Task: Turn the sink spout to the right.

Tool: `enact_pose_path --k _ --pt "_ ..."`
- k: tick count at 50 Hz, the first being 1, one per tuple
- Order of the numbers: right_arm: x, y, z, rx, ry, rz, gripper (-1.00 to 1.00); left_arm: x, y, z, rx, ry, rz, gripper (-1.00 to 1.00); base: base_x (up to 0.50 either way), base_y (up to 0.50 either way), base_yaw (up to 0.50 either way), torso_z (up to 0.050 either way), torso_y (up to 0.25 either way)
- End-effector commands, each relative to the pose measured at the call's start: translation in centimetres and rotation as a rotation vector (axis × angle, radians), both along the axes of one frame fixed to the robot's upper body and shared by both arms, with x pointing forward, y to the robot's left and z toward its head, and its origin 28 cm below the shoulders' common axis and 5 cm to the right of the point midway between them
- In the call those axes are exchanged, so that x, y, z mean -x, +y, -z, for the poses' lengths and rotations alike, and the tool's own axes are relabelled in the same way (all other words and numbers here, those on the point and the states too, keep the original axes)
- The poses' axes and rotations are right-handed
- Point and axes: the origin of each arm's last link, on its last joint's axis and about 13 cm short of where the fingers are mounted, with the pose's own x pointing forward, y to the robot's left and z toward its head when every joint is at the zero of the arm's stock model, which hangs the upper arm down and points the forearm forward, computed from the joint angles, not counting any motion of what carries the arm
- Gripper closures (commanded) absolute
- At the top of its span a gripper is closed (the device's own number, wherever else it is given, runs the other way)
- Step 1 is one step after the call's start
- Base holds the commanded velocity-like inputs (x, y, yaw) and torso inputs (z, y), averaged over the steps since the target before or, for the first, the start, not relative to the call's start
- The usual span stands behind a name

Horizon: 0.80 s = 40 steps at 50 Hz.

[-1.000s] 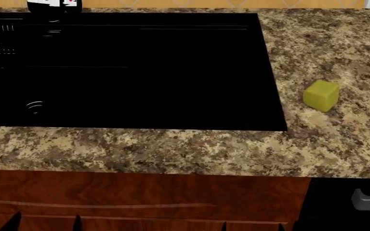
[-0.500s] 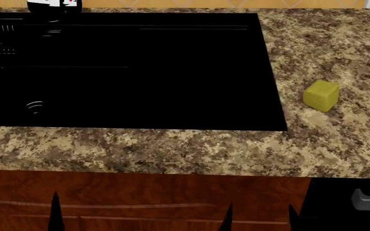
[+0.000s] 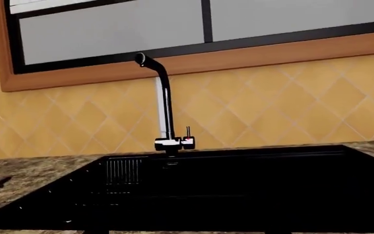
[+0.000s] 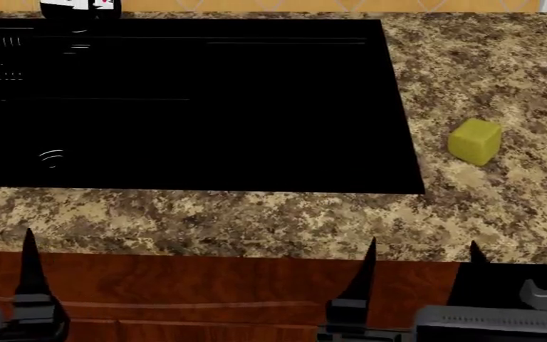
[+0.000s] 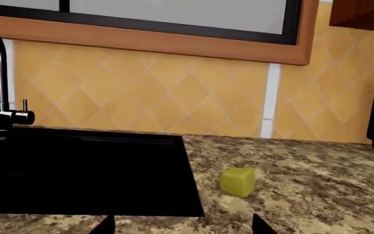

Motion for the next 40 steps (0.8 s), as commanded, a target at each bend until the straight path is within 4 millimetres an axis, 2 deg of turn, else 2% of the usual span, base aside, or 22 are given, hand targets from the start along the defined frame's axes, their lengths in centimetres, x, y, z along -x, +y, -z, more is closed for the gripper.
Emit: enact_pose_path --k 1,5,20,26,40 --pt "-0.1 -1.0 -2.2 0.028 -0.057 0.032 -1.0 -0.2 1.0 -2.2 -0.018 -0.049 -0.036 -1.0 0.0 0.0 0.0 0.0 0.0" --pt "0.0 -1.4 -2.6 0.034 -0.066 0.046 -1.0 -0.3 1.6 -3.1 -0.038 -0.069 -0.061 -1.0 0.0 0.0 0.0 0.0 0.0" --pt "0.0 -2.0 -3.7 0.07 -0.077 0.069 -1.0 -0.6 2.4 -4.5 -0.054 -0.095 -0.097 -1.0 0.0 0.0 0.0 0.0 0.0" --pt "-0.1 -2.1 -4.7 0.072 -0.101 0.078 -1.0 -0.7 2.4 -4.7 -0.066 -0.097 -0.108 -1.0 0.0 0.0 0.0 0.0 0.0" --pt "-0.2 -2.3 -4.6 0.071 -0.101 0.09 -1.0 -0.6 2.5 -4.8 -0.059 -0.099 -0.112 -1.0 0.0 0.0 0.0 0.0 0.0"
